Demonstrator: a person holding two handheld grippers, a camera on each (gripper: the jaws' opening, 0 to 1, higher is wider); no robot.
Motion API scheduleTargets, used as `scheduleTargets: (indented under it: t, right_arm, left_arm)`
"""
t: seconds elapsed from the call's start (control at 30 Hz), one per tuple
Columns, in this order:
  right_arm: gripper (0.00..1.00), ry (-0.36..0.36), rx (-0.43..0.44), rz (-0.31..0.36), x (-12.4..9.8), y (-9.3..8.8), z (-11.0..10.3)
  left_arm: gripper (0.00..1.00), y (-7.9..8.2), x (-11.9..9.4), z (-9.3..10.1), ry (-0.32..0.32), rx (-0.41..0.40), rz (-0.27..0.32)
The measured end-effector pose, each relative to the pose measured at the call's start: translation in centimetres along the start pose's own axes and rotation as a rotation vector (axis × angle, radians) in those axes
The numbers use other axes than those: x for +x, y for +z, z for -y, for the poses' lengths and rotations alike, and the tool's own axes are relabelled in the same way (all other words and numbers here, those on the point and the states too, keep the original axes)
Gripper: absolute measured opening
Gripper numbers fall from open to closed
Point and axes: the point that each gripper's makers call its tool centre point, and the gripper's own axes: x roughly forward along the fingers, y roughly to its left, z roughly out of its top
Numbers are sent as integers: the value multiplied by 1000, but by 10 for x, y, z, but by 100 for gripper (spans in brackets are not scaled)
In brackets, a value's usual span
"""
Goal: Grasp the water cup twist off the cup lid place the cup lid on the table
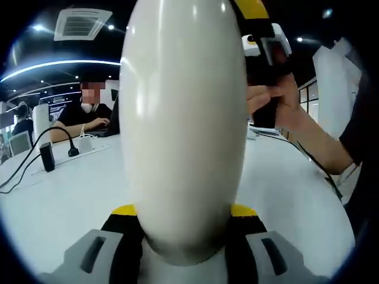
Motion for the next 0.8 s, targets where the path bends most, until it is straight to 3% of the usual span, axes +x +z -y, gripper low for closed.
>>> scheduleTargets:
  t: [0.47, 0.8]
  right_arm:
    - [41, 318, 148, 31, 5, -2, -1]
    - [41, 451, 234, 80, 4, -2, 0]
  left_arm:
    - [55, 0, -1, 4, 0, 1, 1]
    - [55, 0, -2, 3, -1, 1, 1]
